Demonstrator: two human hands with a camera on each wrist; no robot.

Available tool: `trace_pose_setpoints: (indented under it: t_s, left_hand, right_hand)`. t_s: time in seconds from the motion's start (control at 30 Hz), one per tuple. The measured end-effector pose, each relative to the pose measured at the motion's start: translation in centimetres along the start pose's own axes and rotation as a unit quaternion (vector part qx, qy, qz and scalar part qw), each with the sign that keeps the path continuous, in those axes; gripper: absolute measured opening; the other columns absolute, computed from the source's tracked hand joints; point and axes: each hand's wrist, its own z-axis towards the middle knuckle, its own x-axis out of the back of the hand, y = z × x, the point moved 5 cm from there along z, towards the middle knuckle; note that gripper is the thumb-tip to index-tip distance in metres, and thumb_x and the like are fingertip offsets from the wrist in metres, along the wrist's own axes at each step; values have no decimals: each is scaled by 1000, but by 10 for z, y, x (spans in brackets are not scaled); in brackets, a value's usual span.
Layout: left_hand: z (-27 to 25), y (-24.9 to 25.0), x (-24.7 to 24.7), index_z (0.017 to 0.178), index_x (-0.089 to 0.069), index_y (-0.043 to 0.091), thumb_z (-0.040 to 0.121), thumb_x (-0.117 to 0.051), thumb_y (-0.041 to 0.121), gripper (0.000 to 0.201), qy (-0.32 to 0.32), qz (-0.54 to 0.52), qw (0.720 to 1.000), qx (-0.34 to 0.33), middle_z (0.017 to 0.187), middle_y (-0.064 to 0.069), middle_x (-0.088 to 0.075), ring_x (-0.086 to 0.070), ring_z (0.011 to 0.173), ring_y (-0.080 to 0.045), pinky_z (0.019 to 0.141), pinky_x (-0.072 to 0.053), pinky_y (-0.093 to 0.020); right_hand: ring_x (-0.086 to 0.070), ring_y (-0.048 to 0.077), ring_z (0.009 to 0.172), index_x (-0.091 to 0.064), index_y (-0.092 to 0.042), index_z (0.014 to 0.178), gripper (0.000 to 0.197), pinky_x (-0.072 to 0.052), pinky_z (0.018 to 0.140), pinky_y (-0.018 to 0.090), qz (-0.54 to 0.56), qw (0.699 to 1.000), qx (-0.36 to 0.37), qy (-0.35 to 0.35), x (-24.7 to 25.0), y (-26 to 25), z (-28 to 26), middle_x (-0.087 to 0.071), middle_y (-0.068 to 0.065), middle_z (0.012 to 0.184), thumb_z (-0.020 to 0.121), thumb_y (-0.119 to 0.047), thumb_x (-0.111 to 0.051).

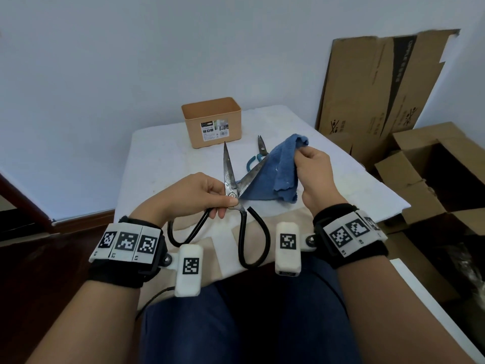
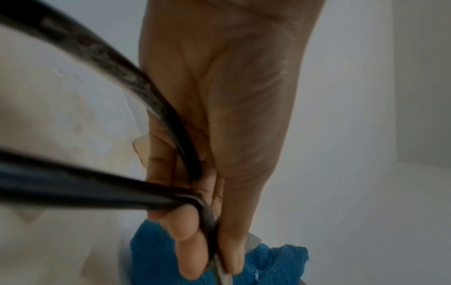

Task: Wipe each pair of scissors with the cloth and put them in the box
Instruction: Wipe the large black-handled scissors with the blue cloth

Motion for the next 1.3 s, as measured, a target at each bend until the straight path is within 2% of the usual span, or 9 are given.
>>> trace_pose_setpoints:
  t_s: [0.1, 0.23, 0.33, 0.47, 0.73, 0.87, 1.07, 1.2, 1.3]
  left_hand:
    - [8, 9, 7, 74, -69, 5, 89, -72, 40, 38, -23, 40, 999, 5, 61, -1, -66, -55, 58, -8, 63, -41, -13]
    - [20, 24, 16, 80, -72, 7, 90, -71, 38, 32, -67, 95, 993, 4, 65, 6, -70, -57, 60, -5, 65, -43, -9]
    - [26, 34, 19, 91, -77, 14, 90, -70, 38, 25, -96, 139, 986, 6, 72, 8, -73, -59, 69, -4, 75, -44, -16]
    - [33, 40, 29, 79, -75, 25, 90, -71, 39, 18, -80, 213, 974, 1, 75, 9, -73, -58, 74, -4, 75, -42, -19]
    - [39, 42, 34, 79, -74, 18, 86, -71, 47, 29, -57, 307, 950, 3, 81, 0, -73, -51, 69, -10, 68, -38, -25]
    - [41, 44, 32, 77, -74, 21, 86, -72, 46, 26, -70, 302, 951, 3, 71, 11, -69, -49, 65, -5, 66, -38, -24]
    - [41, 41, 31, 71, -72, 20, 85, -73, 44, 28, -76, 283, 956, -1, 63, 13, -63, -46, 63, -6, 63, -35, -24]
    - [39, 37, 32, 71, -72, 22, 86, -74, 41, 24, -82, 252, 964, 2, 60, 17, -63, -47, 59, 1, 63, -34, -20]
    - [38, 32, 32, 76, -75, 19, 84, -75, 45, 27, -81, 247, 965, 4, 69, 4, -65, -48, 67, -5, 69, -36, -25]
  right_hand:
    - [-68, 29, 91, -69, -15, 87, 25, -55, 88, 52, -68, 996, 47, 21, -1, -11, 2, -72, 12, 91, 91, -32, -51]
    - [-66, 31, 92, -67, -8, 92, 27, -55, 86, 51, -129, 986, 108, 21, 1, -37, 1, -69, 14, 90, 96, -26, -47]
    - [-67, 23, 82, -71, -13, 86, 25, -55, 77, 38, -220, 961, 154, -73, -8, -48, -5, -71, 9, 82, 96, -26, -52]
    - [-47, 6, 55, -61, -20, 62, 32, -35, 55, 22, -373, 891, 161, -200, -19, -44, -17, -57, -3, 59, 93, -20, -55]
    - [-62, 16, 81, -73, -25, 82, 8, -52, 76, 37, -472, 822, 164, -272, -39, -39, -20, -69, -3, 81, 79, -25, -66]
    - [-47, 14, 61, -58, -37, 48, 32, -37, 58, 31, -464, 829, 168, -263, -46, -34, -21, -51, -5, 57, 76, -32, -71]
    - [-39, 14, 55, -46, -19, 45, 43, -33, 57, 30, -443, 844, 172, -249, -47, -28, -18, -42, -4, 49, 78, -21, -72]
    - [-42, 11, 55, -57, -26, 45, 38, -35, 55, 27, -423, 852, 166, -259, -48, -29, -17, -51, -4, 51, 79, -17, -72]
    - [-46, 12, 60, -68, -25, 57, 24, -37, 58, 27, -414, 857, 163, -261, -50, -25, -18, -60, 2, 60, 80, -20, -72]
